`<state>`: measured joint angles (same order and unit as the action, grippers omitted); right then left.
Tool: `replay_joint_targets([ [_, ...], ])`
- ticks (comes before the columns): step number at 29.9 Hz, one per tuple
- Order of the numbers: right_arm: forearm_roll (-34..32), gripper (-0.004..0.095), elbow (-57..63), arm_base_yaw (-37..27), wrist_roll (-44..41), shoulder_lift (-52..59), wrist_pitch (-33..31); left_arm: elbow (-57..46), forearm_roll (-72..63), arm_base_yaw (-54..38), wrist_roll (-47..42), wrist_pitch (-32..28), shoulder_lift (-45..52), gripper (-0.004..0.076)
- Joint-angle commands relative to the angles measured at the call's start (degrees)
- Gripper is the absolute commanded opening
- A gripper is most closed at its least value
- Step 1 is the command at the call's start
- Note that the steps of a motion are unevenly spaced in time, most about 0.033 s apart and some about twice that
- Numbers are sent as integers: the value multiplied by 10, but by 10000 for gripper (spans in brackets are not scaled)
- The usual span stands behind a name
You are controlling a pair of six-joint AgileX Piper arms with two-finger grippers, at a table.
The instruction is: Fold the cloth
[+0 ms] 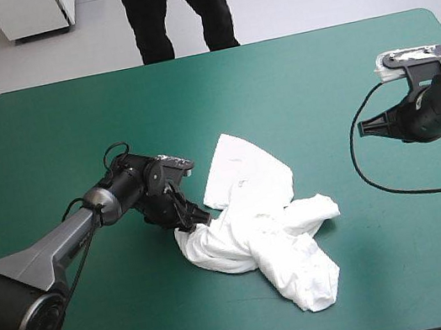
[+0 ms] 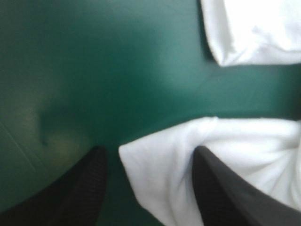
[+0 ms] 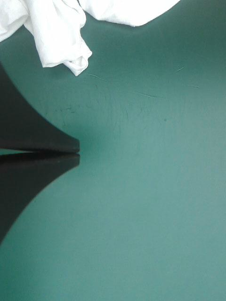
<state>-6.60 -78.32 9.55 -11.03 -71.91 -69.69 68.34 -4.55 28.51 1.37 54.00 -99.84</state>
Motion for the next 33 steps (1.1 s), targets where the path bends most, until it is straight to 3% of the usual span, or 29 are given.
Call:
replay_joint_targets([
  [1, -4, 0, -14, -4, 2, 10, 21, 11, -13, -1, 0, -11, 0, 397],
  [3, 0, 0, -14, -4, 2, 10, 20, 11, -18, -1, 4, -6, -4, 334],
  [5, 18, 3, -14, -4, 12, 10, 14, 11, -19, -1, 4, -4, -4, 192],
  [7, 48, 18, -14, -4, 39, 10, 10, 11, -21, -1, 8, -4, -4, -1],
  [11, 89, 140, -14, 2, 68, 6, 11, 11, -29, -1, 14, -3, -4, -9],
  [18, 116, 626, -13, 51, 80, -28, -18, 11, -38, -1, 17, -1, -4, -9],
  [20, 117, 628, -13, 82, 76, -45, -12, 11, -38, -1, 18, -1, -4, -9],
  [26, 76, 509, -12, 162, 25, -91, 26, 11, -38, -1, 14, 4, -4, -9],
  [33, 69, 509, 57, 169, 2, -119, 96, 11, -38, -1, 12, 4, -4, -9],
])
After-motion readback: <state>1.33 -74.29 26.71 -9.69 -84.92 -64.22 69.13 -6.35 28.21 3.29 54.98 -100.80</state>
